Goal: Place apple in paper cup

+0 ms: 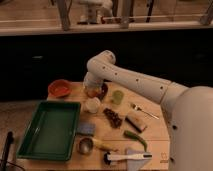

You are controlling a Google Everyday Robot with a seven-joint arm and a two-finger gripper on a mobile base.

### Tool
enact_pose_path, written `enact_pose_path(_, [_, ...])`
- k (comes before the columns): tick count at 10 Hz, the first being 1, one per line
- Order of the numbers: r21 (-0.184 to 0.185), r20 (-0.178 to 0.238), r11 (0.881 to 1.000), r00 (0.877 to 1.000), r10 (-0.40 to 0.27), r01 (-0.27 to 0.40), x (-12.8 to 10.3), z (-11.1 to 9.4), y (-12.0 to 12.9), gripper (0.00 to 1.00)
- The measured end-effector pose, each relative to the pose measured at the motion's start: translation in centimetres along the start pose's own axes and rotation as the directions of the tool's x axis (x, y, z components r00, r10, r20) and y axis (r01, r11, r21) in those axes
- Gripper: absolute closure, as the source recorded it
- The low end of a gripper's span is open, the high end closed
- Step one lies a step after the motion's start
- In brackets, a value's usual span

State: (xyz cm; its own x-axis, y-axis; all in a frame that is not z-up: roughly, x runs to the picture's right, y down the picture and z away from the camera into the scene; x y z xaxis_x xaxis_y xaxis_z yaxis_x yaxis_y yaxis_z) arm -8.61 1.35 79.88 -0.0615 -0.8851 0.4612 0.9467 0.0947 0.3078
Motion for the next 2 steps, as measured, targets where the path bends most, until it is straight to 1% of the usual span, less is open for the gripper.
enact_pose_path(2, [-0.018, 0.021, 1.000, 1.000, 0.003, -0.002, -0.40, -0.16, 0.03, 0.99])
